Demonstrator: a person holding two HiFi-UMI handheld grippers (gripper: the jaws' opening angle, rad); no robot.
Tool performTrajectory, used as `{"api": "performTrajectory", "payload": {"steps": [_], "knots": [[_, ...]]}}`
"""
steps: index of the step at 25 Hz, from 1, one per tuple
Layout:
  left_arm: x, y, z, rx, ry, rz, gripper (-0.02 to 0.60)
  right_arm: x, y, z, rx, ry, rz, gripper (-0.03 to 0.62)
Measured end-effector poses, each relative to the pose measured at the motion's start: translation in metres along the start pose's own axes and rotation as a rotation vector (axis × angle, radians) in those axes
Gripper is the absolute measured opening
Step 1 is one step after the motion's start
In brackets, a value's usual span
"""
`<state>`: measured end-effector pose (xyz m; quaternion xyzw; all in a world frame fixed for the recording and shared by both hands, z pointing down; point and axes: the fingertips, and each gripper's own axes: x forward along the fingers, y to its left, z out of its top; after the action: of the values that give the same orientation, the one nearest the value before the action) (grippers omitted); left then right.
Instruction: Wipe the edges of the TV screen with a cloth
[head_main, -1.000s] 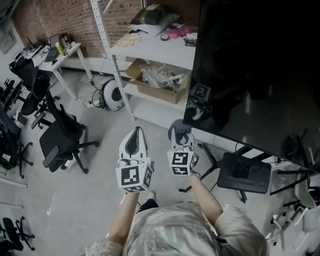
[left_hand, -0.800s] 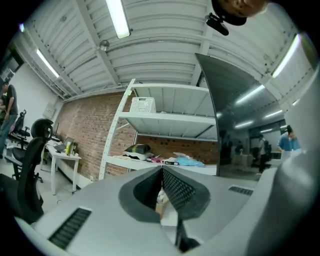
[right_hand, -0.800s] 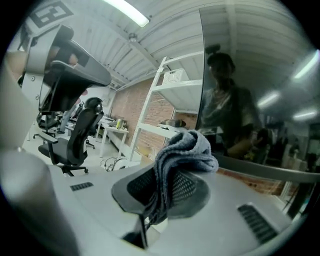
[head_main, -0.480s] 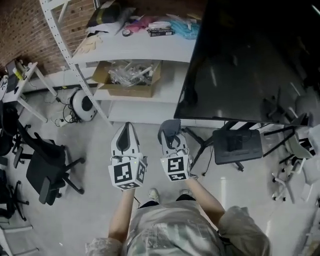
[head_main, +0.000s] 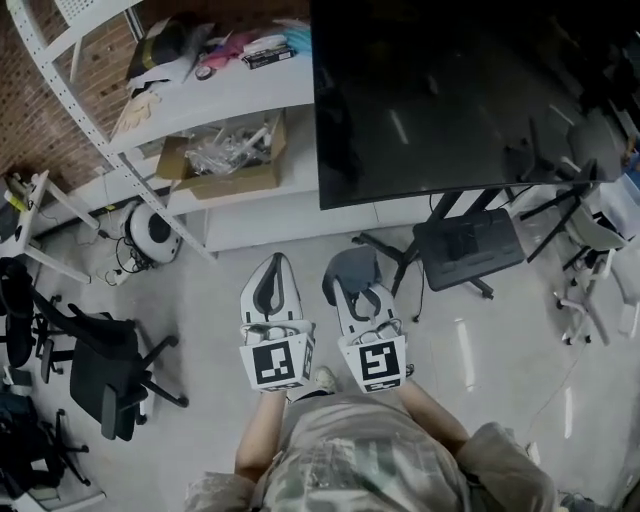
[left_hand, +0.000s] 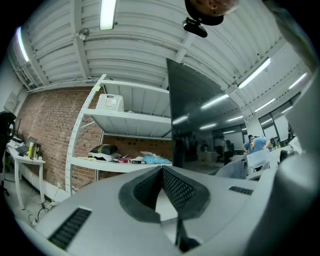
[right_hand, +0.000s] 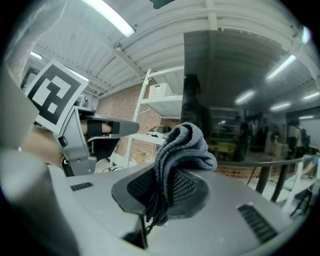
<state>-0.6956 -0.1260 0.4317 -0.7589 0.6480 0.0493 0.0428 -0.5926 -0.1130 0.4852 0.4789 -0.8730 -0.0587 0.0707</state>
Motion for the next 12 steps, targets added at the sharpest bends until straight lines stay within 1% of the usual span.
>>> {"api": "performTrajectory", "payload": {"steps": [3, 6, 12], "knots": [[-0.003, -0.015, 0.004, -0.013, -0.003, -0.013, 0.015, -0.011, -0.016, 0.004, 0.011, -0.03, -0.04, 0.049], [-0.004, -0.022, 0.005, -0.017, -0.007, -0.014, 0.014, -0.015, -0.028, 0.004, 0.028, -0.032, -0.062, 0.049], [-0.006, -0.026, 0.01, -0.009, -0.015, -0.004, 0.015, -0.016, -0.032, 0.01, 0.007, -0.039, -0.047, 0.049]]}}
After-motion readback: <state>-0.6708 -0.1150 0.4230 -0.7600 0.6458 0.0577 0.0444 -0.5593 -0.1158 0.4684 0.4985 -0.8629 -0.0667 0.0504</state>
